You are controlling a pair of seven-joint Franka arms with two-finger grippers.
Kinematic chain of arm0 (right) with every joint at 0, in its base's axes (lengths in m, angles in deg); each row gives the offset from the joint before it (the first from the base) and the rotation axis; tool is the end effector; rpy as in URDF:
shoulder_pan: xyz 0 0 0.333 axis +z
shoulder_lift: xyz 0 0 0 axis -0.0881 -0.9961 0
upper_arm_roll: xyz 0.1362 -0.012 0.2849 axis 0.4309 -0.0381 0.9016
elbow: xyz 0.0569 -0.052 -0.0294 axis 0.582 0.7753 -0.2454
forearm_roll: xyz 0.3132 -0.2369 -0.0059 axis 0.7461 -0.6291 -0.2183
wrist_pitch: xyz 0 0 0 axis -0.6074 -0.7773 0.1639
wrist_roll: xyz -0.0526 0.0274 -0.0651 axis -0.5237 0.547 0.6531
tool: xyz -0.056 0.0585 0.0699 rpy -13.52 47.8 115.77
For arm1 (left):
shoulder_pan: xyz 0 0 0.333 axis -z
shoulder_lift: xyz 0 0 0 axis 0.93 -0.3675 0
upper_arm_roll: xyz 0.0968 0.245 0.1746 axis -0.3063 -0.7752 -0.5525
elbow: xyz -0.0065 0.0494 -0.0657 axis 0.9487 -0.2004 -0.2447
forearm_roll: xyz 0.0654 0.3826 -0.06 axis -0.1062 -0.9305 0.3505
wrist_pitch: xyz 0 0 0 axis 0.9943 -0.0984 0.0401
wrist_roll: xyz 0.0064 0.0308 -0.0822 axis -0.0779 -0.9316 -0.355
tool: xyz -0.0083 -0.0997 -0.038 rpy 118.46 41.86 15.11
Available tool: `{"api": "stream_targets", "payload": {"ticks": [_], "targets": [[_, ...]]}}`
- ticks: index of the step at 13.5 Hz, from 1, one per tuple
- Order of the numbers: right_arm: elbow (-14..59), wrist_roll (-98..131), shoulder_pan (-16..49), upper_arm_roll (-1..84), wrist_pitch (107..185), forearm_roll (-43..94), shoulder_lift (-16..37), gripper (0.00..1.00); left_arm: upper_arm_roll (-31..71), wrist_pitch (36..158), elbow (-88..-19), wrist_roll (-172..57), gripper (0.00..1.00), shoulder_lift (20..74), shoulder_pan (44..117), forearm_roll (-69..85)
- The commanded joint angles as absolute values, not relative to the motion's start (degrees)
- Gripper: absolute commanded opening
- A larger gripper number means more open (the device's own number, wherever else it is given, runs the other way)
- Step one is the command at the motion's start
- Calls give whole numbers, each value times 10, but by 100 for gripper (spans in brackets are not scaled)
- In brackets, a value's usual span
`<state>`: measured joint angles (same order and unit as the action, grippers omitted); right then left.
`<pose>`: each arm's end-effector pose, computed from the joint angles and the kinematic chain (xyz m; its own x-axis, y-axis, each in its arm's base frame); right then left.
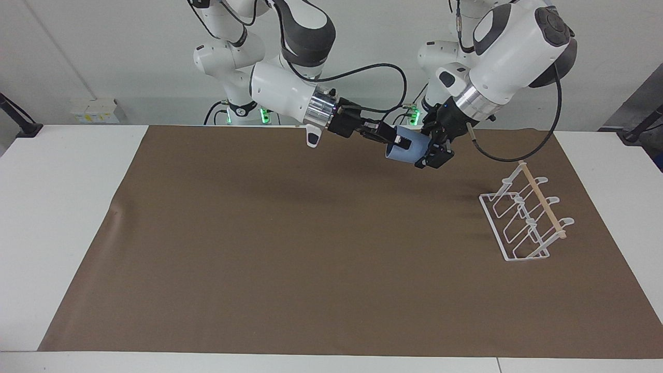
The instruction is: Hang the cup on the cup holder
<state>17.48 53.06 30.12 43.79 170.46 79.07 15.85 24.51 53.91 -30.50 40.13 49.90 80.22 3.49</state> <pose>0.5476 0.3613 0.5425 0.7245 -0.3796 -0.5753 -0.6427 -0.0707 -0.7628 0.5545 -0.2262 0.6042 -0.1538 -0.9145 0.3742 -0.9848 0.1728 0.0177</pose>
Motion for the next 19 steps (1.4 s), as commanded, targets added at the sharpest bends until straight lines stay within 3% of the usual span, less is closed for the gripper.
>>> {"api": "stream_targets", "payload": {"ticks": [1,7,8,10,12,19], "targets": [[165,535,293,441,1705,778,153,0,240,535,-297,405,0,495,808,31],[165,535,292,440,1706,778,153,0,240,545,-297,404,0,500,807,2],[166,534,292,440,1708,777,153,7,239,545,-297,404,0,500,807,2],[168,535,293,440,1710,777,153,54,239,546,-299,404,0,500,807,2],[169,535,293,440,1711,777,153,67,239,546,-299,404,0,500,805,0],[169,533,292,440,1708,777,153,65,239,552,-305,404,0,503,804,-124]]}}
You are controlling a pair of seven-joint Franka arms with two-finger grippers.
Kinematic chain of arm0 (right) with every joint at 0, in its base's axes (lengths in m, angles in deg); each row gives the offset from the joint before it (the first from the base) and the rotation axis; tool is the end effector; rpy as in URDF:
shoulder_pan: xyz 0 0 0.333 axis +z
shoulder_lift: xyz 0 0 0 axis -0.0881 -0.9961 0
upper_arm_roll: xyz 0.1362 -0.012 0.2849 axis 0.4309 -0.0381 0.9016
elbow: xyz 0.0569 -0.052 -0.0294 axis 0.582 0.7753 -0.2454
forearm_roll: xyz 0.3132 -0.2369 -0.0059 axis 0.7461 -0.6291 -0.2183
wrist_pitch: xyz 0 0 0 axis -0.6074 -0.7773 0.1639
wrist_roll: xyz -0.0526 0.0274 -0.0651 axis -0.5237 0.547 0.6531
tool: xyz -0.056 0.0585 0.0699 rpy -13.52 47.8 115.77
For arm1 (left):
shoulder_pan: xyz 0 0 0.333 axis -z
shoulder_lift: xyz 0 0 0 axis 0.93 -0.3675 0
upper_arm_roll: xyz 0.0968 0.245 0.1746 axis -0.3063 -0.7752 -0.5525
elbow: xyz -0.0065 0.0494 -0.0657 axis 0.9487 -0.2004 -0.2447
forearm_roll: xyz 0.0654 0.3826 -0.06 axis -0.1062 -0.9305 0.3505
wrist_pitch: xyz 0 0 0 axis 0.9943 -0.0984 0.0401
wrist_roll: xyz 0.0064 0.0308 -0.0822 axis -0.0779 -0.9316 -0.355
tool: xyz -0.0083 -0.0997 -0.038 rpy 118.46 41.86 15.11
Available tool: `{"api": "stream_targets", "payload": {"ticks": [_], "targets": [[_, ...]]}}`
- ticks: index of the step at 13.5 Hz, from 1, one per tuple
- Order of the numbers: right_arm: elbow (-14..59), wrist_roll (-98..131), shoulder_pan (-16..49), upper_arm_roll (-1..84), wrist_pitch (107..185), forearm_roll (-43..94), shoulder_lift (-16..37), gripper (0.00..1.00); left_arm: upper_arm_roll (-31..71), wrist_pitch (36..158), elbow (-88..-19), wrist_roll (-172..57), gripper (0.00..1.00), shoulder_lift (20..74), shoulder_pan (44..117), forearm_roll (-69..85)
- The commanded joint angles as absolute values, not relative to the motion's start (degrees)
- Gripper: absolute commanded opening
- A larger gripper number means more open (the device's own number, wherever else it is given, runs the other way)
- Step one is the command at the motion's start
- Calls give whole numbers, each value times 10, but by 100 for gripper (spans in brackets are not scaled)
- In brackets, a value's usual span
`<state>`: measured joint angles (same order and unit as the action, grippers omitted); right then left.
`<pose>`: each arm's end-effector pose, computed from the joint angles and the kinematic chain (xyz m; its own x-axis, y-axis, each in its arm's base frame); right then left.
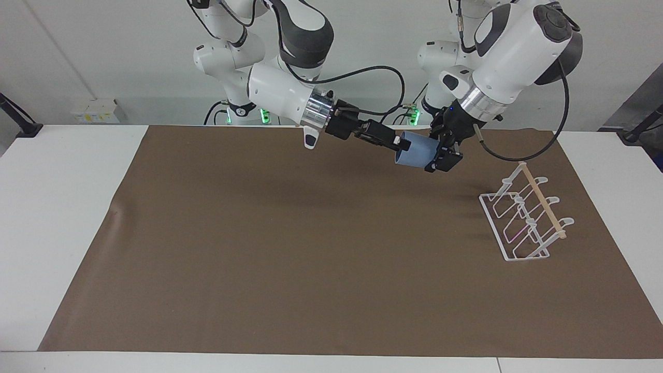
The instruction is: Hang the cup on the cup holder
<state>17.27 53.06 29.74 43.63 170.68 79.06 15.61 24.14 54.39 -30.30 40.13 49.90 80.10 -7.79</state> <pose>0.5523 0.3563 0.5417 0.7198 -0.3897 -0.5745 -0.6432 -0.0631 -0.7631 0.5631 -0.2041 0.6011 -0.1739 -0.9664 0.1892 -0.9847 0.1724 -0.0248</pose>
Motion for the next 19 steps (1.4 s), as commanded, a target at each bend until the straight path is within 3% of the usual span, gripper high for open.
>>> {"api": "stream_targets", "payload": {"ticks": [1,3,5,10,14,19], "targets": [[169,530,292,440,1707,775,153,60,239,557,-304,404,0,503,806,-156],[168,484,291,440,1704,696,153,43,240,571,-306,404,0,502,808,-240],[168,415,282,440,1679,573,153,37,241,560,-306,405,0,503,819,-322],[160,320,238,437,1596,300,160,37,234,574,-349,391,0,514,806,-432],[73,320,194,437,1434,73,157,37,234,600,-385,277,0,510,779,-491],[69,320,152,433,1309,-53,171,37,235,603,-406,154,0,486,788,-654]]}}
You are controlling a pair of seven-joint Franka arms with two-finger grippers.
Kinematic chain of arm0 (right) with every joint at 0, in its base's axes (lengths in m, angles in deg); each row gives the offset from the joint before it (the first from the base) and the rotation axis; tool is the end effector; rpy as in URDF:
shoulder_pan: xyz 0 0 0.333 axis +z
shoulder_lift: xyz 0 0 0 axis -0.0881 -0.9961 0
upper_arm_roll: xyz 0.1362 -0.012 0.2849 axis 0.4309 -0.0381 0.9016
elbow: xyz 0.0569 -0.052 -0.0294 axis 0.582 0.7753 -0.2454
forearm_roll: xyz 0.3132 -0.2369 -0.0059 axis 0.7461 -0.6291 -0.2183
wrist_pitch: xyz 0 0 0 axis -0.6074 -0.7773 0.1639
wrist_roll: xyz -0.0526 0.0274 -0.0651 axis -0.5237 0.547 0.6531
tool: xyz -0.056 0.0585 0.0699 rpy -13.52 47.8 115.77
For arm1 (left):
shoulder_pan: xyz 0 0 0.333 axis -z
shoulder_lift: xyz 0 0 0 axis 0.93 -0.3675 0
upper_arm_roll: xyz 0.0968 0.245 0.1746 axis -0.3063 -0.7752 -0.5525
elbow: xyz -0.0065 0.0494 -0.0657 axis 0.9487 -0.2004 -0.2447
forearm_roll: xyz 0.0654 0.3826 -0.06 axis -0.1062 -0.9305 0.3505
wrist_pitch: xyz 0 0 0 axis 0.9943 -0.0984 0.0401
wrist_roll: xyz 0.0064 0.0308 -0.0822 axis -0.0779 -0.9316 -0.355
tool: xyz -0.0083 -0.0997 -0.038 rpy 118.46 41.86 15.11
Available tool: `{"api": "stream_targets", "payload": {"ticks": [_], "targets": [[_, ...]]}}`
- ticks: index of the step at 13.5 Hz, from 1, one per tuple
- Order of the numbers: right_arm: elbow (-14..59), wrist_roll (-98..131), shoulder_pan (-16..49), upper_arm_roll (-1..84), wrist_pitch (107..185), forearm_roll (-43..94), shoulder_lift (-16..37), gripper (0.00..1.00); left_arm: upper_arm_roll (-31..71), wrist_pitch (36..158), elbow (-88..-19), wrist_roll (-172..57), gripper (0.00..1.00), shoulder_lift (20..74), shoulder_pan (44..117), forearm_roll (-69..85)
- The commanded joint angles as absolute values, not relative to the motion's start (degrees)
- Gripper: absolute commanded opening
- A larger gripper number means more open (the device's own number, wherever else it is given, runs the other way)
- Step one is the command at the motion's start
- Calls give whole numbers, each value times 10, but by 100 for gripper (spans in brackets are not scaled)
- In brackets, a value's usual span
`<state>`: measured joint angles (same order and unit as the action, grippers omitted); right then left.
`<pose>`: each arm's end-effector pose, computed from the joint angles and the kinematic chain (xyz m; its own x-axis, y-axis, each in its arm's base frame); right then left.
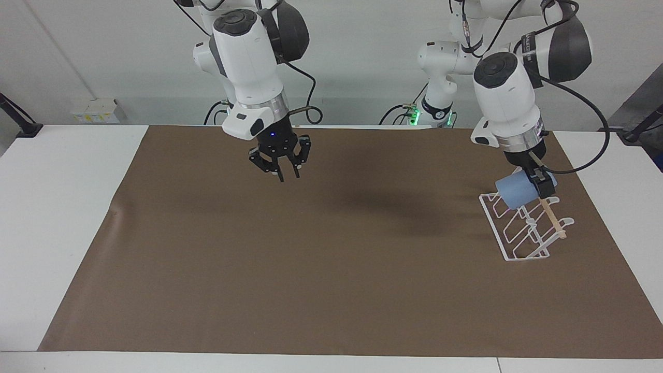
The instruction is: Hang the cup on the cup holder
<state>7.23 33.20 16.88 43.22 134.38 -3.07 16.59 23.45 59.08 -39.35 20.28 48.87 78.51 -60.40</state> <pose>0.5863 0.2147 0.5697 0.9736 0.1876 0.1303 0.1984 -0.9772 -0.0759 0.5981 -0.1096 0.5423 0.1110 -0.7788 -0.6173 -0.9733 0.0405 -0.2260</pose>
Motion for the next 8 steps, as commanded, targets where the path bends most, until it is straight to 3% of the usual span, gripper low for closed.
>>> {"api": "stream_targets", "payload": {"ticks": [1,8], "targets": [[69,320,136,433,1292,-60,173,37,235,610,-418,142,0,486,787,-673],[162,243,33,433,1309,-62,206,44,234,611,-448,134,0,457,788,-795]]}}
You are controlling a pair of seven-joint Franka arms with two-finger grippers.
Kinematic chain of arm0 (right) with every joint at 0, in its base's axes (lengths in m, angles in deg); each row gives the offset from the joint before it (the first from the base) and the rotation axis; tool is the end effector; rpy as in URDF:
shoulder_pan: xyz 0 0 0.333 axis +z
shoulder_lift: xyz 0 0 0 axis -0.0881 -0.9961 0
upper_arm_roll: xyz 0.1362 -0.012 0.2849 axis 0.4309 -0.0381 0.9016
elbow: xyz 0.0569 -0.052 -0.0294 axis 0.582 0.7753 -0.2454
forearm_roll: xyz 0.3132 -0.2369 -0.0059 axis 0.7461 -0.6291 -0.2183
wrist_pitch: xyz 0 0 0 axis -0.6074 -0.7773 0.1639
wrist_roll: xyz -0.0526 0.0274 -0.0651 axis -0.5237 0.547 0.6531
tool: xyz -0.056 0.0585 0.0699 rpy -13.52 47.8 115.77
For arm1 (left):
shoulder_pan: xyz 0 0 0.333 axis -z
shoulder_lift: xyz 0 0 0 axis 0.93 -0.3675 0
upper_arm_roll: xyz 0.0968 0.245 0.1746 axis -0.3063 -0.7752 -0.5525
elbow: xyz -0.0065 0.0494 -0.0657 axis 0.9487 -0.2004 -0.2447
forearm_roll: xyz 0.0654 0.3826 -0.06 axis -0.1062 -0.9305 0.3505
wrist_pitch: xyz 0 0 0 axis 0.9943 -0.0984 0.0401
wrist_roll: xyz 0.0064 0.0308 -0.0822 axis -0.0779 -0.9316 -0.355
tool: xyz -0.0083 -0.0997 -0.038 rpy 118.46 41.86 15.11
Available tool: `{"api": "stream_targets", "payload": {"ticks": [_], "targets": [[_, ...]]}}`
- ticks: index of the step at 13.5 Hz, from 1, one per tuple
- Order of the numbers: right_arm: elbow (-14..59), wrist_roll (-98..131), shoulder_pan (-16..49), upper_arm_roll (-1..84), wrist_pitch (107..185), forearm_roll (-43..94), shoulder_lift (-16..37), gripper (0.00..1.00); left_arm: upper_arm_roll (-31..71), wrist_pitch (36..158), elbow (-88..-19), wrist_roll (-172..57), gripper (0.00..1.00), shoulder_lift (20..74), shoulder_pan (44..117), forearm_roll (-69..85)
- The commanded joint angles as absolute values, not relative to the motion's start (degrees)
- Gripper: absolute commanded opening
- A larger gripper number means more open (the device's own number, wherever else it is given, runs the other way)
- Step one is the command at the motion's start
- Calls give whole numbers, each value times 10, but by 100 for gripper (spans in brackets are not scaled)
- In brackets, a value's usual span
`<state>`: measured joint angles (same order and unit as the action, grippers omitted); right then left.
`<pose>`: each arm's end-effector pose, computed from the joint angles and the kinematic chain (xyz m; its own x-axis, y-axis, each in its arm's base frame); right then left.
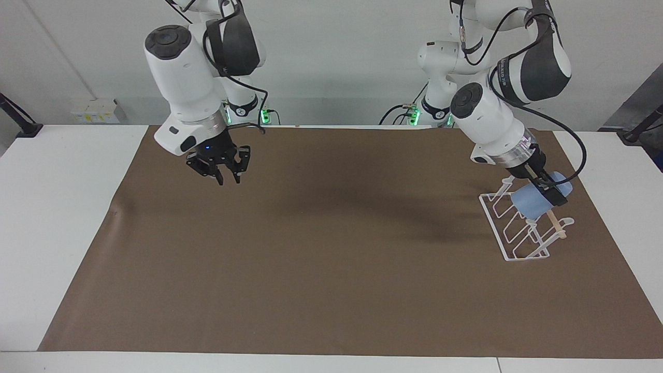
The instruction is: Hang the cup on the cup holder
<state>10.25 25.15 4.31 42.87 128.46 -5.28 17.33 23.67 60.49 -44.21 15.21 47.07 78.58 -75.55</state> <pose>0.6025 0.0743 0.5419 0.9928 0.1197 -0.0024 0.1197 -0.9927 -0.0143 0.6051 -0.1011 0.5004 0.1110 -0.6125 -0.7826 -0.9608 0.1351 -0.2421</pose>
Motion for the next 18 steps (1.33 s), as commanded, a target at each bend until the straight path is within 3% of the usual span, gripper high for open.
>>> {"api": "stream_targets", "payload": {"ticks": [1,2,7,8,17,18], "targets": [[181,244,29,433,1321,-61,213,47,235,611,-447,133,0,445,788,-811],[193,244,25,433,1328,-61,217,52,235,611,-448,130,0,442,788,-814],[194,242,2,434,1333,-59,217,96,234,600,-451,72,0,411,783,-846],[194,239,0,433,1333,-59,216,100,234,596,-452,62,0,410,784,-848],[191,228,-8,434,1331,-52,217,100,234,591,-481,38,0,414,780,-865],[190,227,-8,433,1331,-52,218,100,234,591,-481,38,13,414,779,-865]]}}
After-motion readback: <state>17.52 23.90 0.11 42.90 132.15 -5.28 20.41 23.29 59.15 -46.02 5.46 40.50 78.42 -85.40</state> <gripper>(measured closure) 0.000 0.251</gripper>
